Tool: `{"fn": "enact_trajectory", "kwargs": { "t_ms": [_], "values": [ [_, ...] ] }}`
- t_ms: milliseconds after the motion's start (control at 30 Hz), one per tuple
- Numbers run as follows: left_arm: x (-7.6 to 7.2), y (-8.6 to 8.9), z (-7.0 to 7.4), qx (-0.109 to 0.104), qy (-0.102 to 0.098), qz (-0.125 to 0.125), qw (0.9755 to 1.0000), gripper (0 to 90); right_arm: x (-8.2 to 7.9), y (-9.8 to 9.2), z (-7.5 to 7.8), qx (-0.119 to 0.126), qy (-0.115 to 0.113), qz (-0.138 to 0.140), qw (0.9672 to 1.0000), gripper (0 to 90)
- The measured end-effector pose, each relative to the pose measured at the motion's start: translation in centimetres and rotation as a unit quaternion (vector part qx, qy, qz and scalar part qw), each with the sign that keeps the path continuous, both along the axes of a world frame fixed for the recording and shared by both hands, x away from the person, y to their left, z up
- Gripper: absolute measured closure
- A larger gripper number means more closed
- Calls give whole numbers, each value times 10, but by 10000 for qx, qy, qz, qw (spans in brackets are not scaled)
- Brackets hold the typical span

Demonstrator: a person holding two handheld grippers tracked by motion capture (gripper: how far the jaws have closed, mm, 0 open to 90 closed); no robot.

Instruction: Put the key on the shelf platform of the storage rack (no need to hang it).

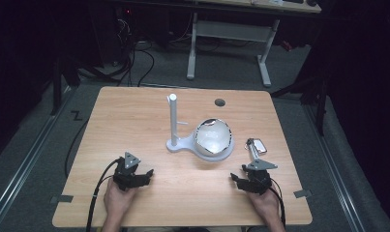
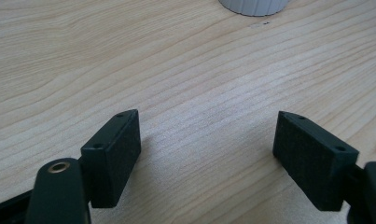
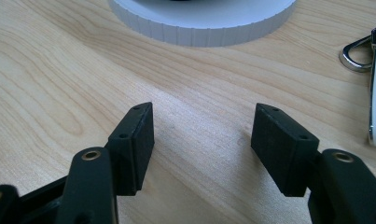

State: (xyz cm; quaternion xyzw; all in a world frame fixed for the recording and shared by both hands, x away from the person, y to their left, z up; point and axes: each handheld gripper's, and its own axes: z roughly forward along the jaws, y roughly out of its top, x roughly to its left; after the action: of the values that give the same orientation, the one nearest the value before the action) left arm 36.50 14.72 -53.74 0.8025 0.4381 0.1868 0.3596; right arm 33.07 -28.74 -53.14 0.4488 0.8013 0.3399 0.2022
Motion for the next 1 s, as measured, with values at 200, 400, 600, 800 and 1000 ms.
{"fn": "enact_trajectory", "kwargs": {
  "t_ms": [200,400,600,800,1000],
  "values": [
    [0,0,0,-1,1,0,10000,237,0,0,0,1,1,-3,10000,394],
    [0,0,0,-2,-3,10,10000,237,1,0,0,9,-8,2,10000,394],
    [0,0,0,-2,-3,18,10000,237,0,0,0,10,-2,-15,10000,395],
    [0,0,0,0,-1,15,10000,237,0,2,0,20,2,-137,9999,398],
    [0,0,0,-7,0,19,10000,239,0,3,1,-20,13,-189,9998,393]
  ]
}}
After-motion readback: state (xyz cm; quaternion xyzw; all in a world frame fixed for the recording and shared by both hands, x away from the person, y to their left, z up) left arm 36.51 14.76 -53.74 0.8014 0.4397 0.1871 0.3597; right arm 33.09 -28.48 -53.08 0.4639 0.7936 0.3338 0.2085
